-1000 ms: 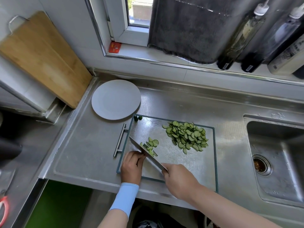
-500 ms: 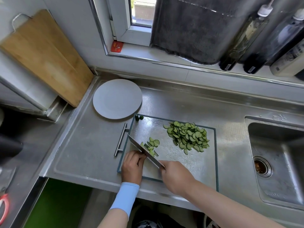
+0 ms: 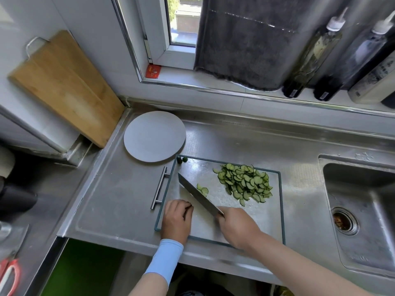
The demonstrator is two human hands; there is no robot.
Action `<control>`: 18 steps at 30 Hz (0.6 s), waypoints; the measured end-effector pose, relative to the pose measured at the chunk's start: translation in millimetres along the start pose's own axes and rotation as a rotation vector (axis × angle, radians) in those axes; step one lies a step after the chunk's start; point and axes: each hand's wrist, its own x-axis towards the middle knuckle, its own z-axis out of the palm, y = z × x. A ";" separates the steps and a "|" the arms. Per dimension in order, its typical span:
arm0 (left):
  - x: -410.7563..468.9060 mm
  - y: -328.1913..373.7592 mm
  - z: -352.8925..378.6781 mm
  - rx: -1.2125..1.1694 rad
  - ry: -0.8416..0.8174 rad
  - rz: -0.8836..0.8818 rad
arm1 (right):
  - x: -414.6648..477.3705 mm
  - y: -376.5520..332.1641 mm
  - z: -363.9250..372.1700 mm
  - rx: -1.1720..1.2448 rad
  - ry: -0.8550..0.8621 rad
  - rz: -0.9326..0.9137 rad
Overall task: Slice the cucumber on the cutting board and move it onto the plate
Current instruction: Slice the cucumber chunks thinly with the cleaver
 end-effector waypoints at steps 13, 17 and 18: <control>75.1 51.5 -32.2 -0.137 0.022 -0.594 | -17.8 36.3 -64.9 -0.417 0.266 -0.253; 82.3 50.6 -60.3 -0.055 0.088 -0.302 | -10.3 41.7 -72.1 -0.540 0.318 -0.316; 78.2 55.8 -60.8 -0.048 -0.015 -0.203 | -9.1 41.7 -73.1 -0.541 0.318 -0.326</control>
